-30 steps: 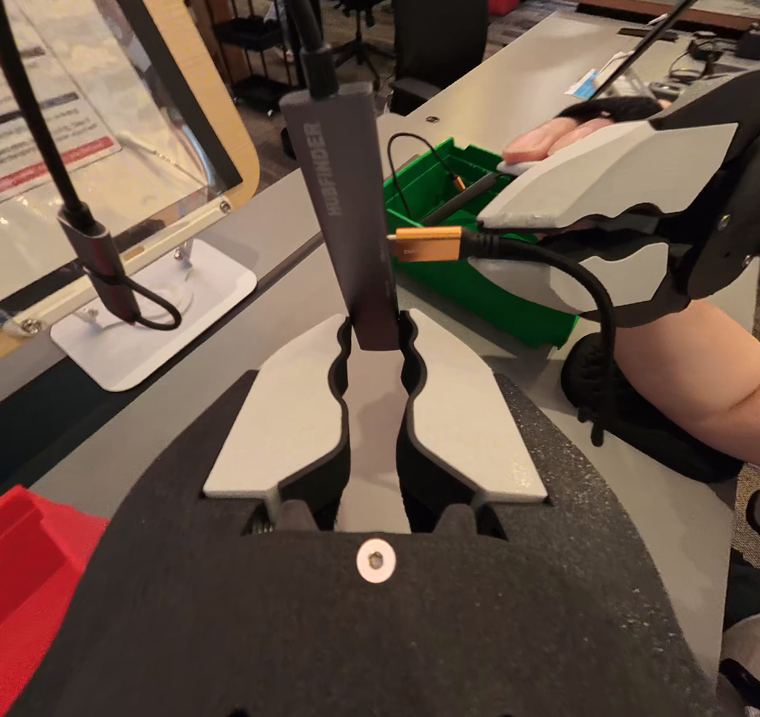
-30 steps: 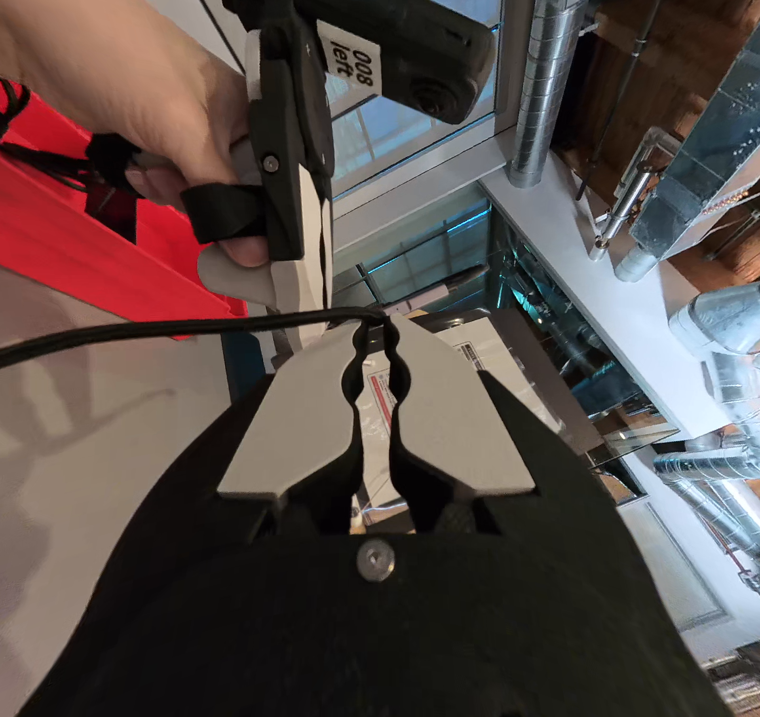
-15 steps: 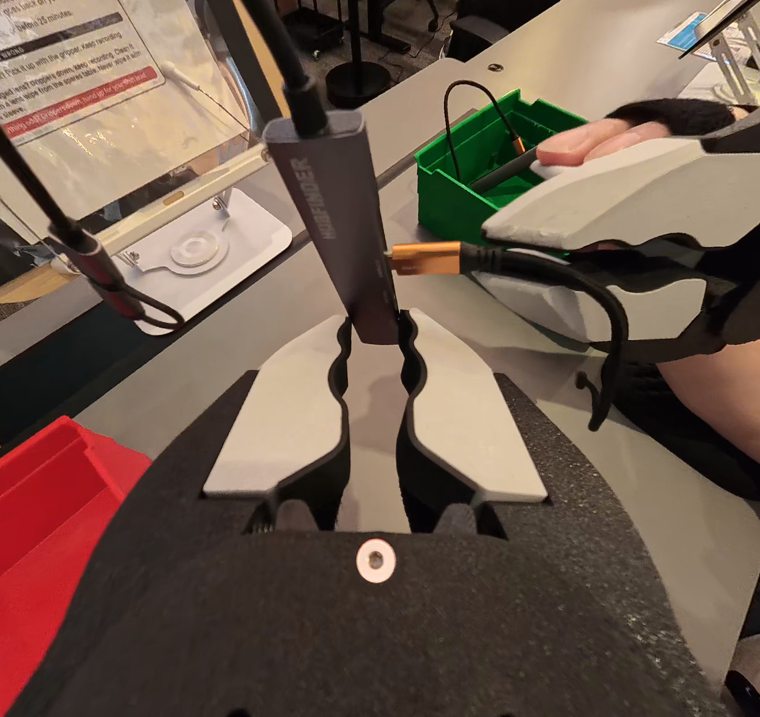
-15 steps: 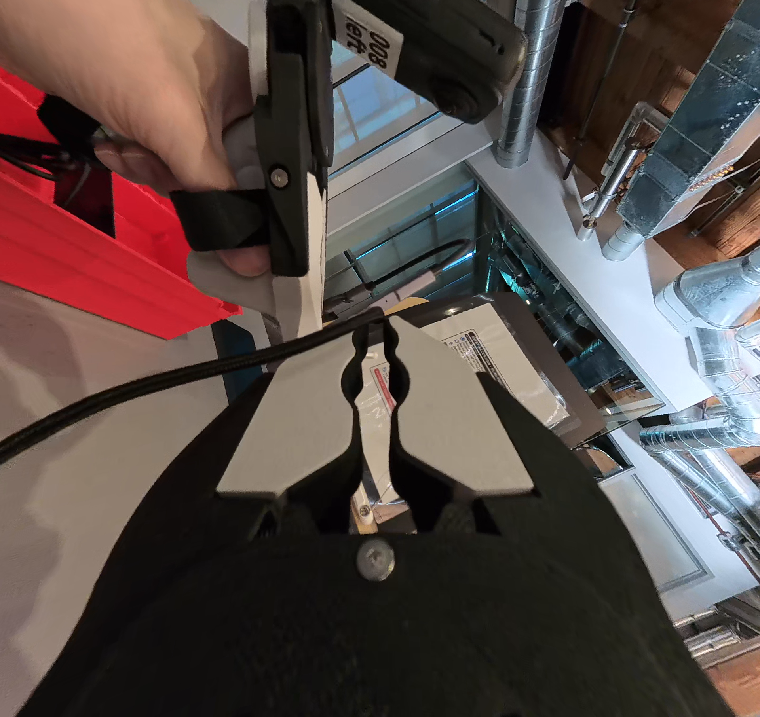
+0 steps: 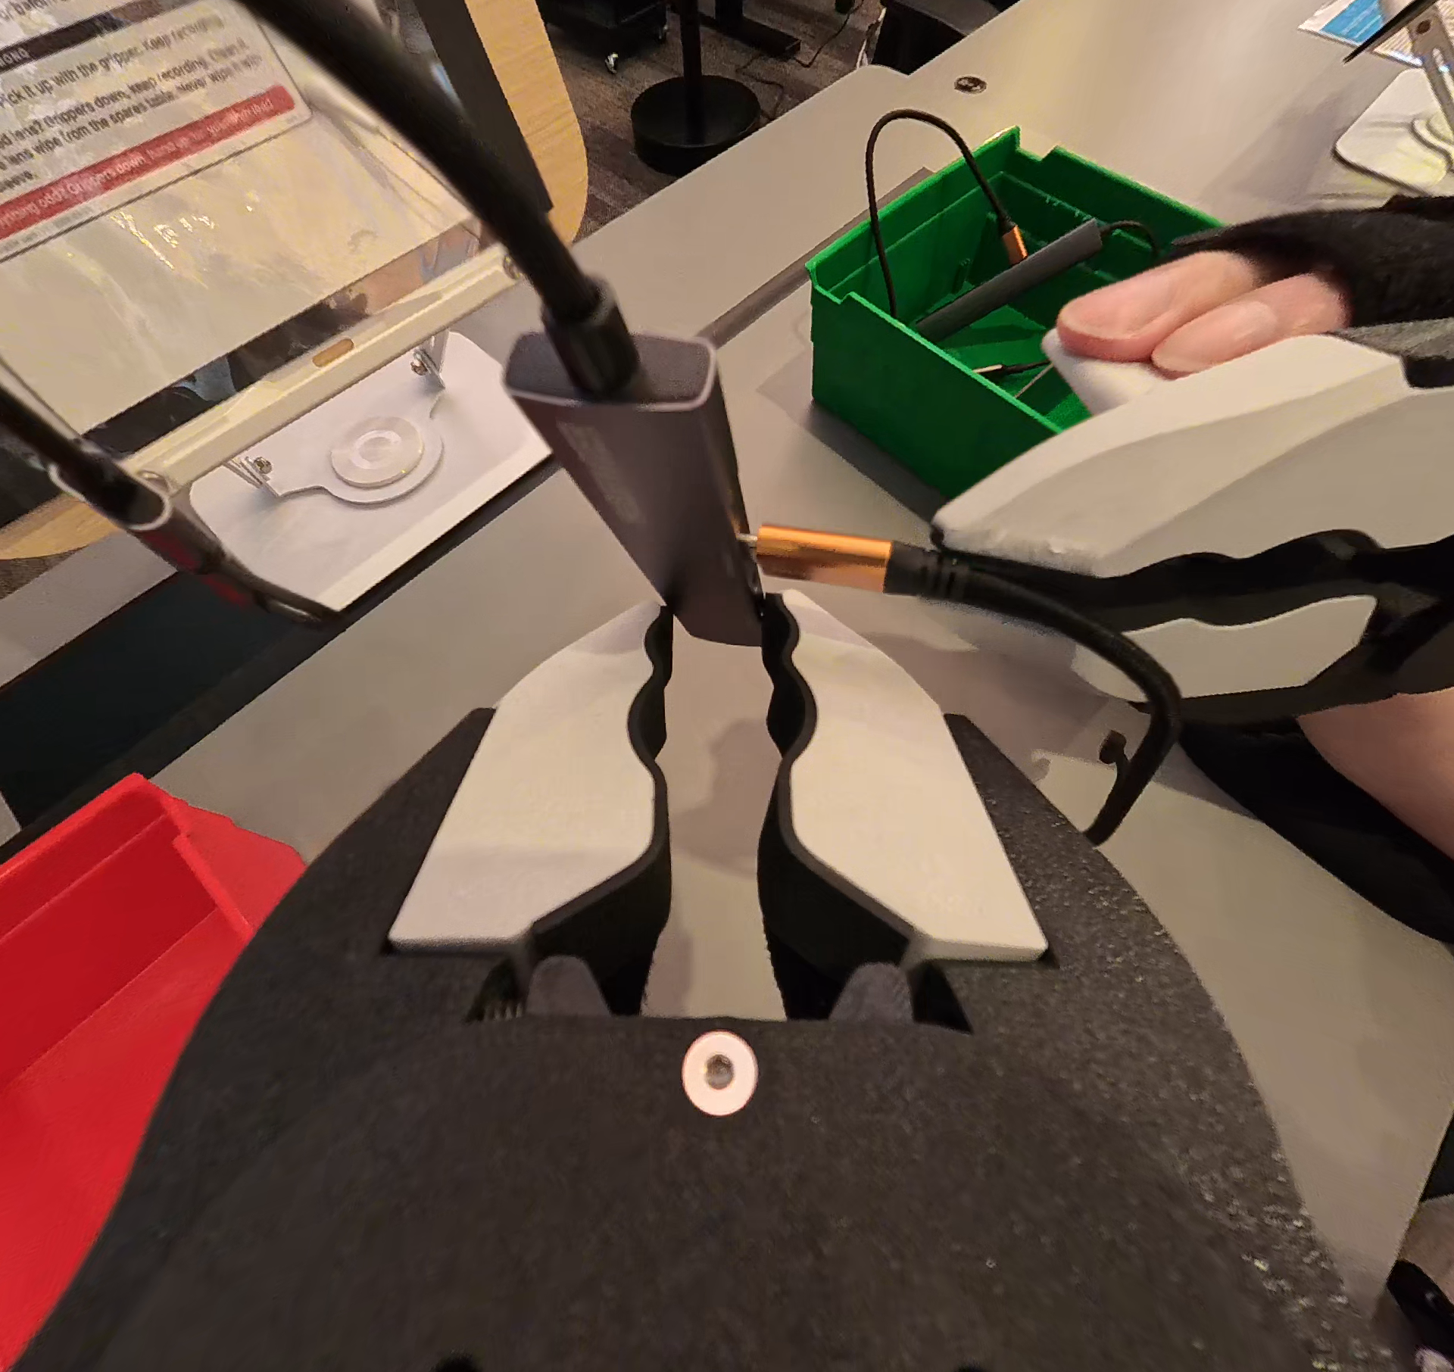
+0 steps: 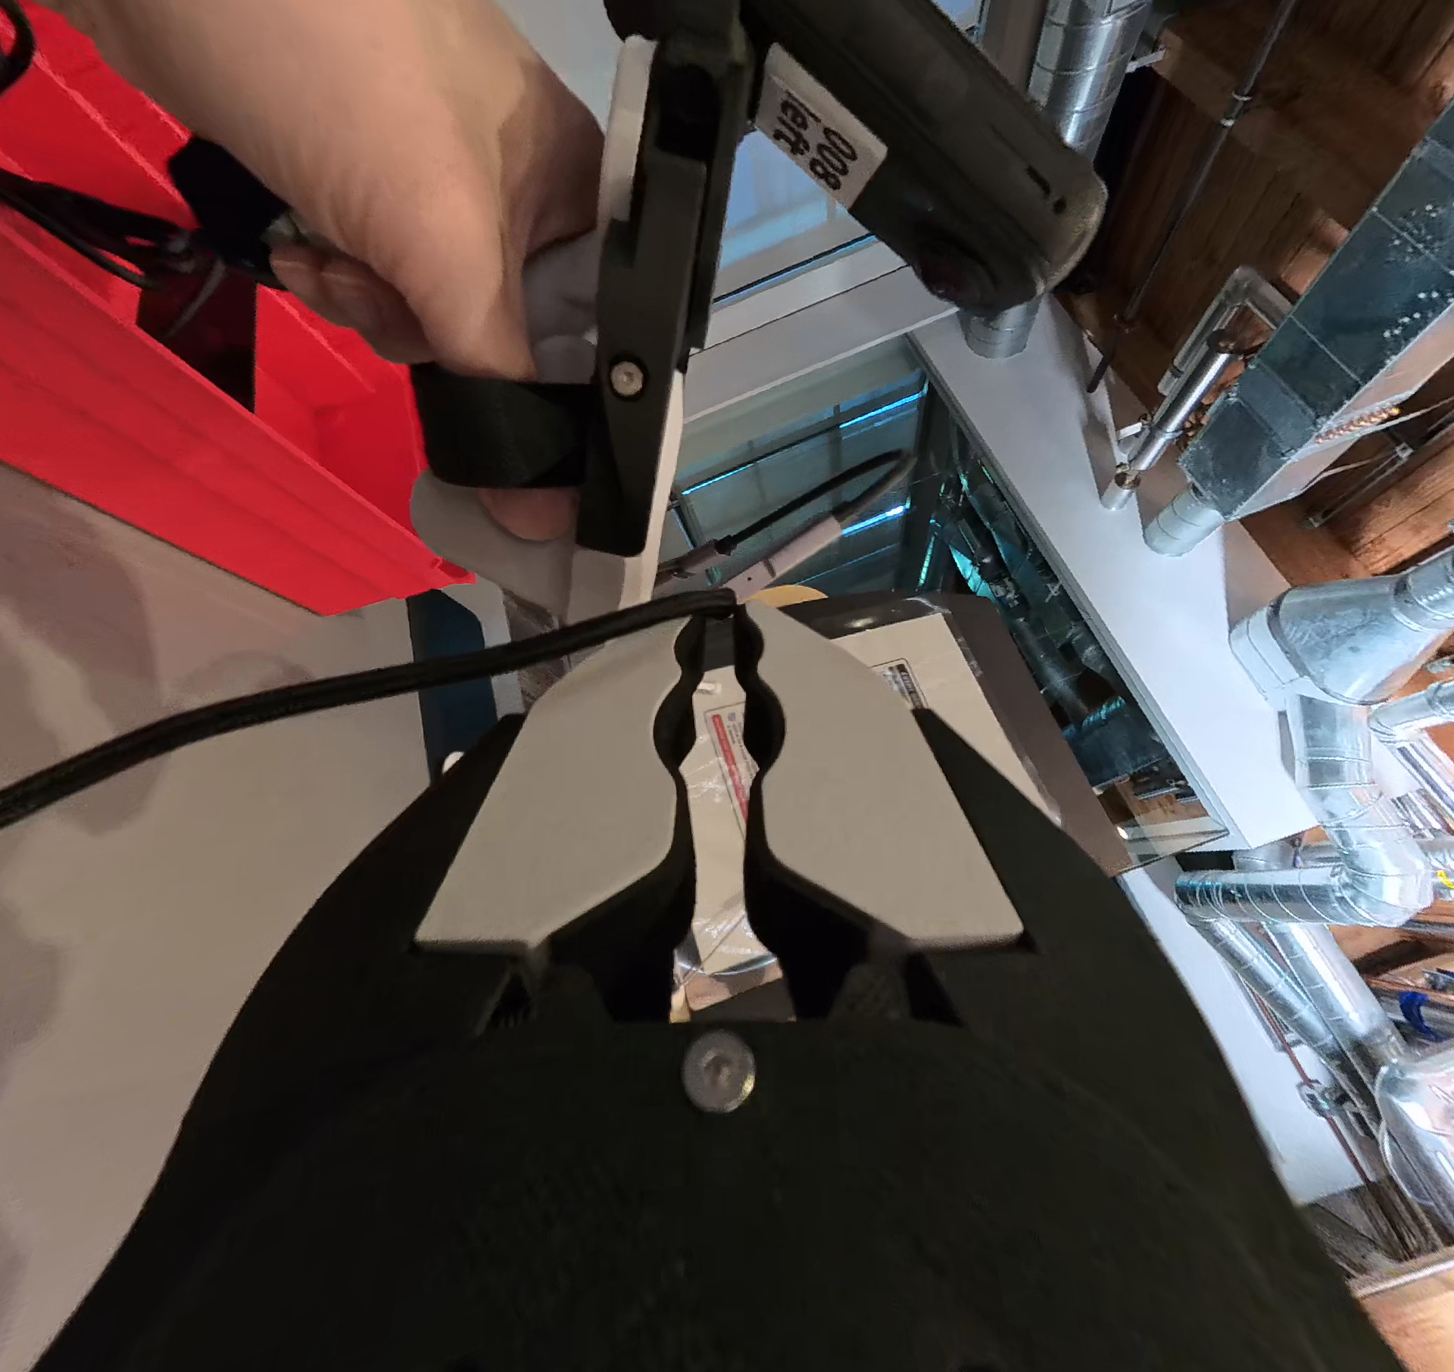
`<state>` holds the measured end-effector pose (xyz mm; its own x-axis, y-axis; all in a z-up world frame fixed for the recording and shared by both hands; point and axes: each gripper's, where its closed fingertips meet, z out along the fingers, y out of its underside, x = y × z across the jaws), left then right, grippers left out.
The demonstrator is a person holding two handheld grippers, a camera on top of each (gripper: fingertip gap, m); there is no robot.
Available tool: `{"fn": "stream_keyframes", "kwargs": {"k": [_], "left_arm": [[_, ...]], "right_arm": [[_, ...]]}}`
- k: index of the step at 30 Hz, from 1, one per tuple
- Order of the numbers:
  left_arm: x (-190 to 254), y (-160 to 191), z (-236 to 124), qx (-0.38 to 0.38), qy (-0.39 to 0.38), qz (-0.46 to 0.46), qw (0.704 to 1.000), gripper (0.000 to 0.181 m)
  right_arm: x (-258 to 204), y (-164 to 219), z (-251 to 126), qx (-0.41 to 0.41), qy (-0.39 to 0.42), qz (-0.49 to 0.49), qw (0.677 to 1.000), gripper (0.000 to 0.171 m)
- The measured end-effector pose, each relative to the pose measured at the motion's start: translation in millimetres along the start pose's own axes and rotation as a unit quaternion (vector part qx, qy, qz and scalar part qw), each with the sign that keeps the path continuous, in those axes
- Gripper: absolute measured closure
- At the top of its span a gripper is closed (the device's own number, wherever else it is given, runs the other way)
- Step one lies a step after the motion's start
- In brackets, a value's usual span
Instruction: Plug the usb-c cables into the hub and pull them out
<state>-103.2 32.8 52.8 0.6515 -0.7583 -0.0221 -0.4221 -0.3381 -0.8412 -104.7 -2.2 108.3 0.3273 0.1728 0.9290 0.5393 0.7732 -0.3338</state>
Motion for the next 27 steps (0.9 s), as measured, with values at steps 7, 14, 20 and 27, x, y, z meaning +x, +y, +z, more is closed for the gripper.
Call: {"fn": "stream_keyframes", "kwargs": {"k": [7, 14, 20, 27], "left_arm": [[4, -3, -1, 0.010, 0.013, 0.009, 1.000, 0.160], [21, -19, -7, 0.063, 0.065, 0.017, 0.996, 0.160], [28, -27, -16, 0.085, 0.060, 0.044, 0.994, 0.160], [9, -9, -11, 0.019, -0.004, 0.011, 1.000, 0.160]], "right_arm": [[8, 4, -4, 0.014, -0.002, 0.067, 0.998, 0.164], [22, -8, -13, 0.049, 0.010, 0.093, 0.994, 0.165], [31, -17, -20, 0.059, 0.023, 0.083, 0.995, 0.165], [19, 0, -6, 0.025, 0.009, 0.120, 0.992, 0.165]]}}
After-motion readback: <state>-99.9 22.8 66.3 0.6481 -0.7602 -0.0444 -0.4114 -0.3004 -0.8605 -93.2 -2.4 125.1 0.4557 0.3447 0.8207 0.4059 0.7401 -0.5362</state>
